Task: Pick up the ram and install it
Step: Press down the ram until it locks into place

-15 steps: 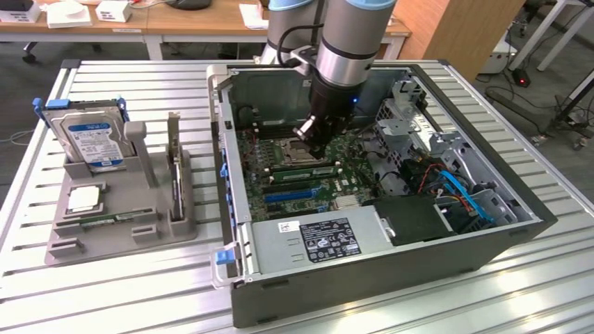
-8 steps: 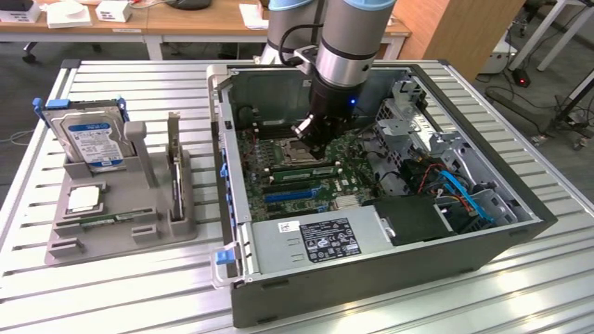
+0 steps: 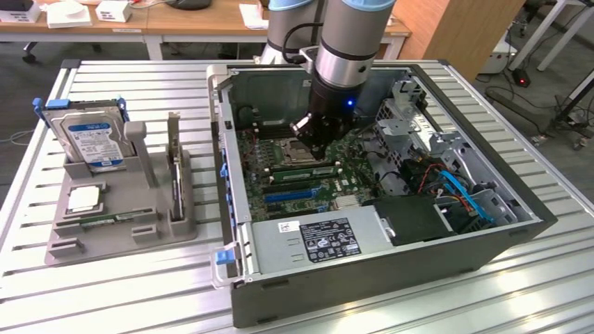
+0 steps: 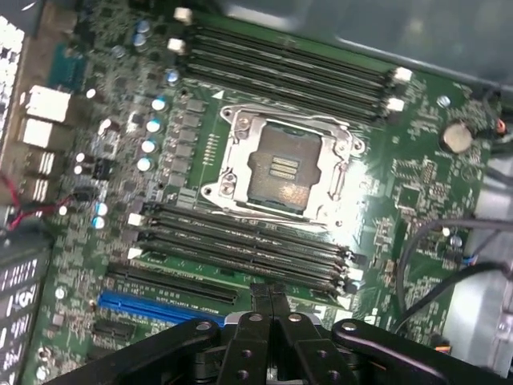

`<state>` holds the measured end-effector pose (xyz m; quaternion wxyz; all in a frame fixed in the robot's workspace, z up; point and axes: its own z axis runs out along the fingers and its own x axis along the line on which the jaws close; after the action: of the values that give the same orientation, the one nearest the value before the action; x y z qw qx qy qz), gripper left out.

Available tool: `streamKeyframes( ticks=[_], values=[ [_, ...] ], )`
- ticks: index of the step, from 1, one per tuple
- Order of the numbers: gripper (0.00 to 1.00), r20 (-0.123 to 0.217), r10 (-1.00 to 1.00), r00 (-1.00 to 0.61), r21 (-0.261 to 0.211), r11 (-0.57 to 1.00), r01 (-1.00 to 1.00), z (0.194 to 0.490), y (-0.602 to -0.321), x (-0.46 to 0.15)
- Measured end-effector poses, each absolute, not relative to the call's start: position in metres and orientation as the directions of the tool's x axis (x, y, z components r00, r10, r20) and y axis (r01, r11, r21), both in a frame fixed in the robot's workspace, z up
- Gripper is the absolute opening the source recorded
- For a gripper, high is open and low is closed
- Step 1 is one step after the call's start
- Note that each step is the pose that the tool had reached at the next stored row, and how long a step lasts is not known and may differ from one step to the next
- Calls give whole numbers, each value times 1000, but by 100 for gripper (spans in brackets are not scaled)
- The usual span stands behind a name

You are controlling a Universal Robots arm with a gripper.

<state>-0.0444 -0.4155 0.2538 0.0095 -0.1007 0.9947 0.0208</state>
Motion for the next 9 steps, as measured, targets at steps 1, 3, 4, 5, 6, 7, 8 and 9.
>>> streamKeyframes(
  ticks=[1, 3, 4, 5, 6, 7, 8, 9],
  values=[
    [9, -23, -186, -982, 39, 982, -186, 254, -416, -44],
    [9, -23, -159, -987, 39, 986, -159, 254, -415, -44],
    [9, -23, -146, -989, 39, 988, -147, 253, -416, -44],
    [9, -23, -135, -991, 39, 990, -136, 253, -416, -45],
    [9, -23, -124, -992, 39, 991, -125, 253, -416, -45],
    [9, -23, -112, -993, 39, 993, -113, 253, -415, -45],
    [9, -23, -99, -995, 39, 994, -100, 253, -415, -45],
    [9, -23, -85, -996, 39, 995, -86, 253, -415, -45]
  ],
)
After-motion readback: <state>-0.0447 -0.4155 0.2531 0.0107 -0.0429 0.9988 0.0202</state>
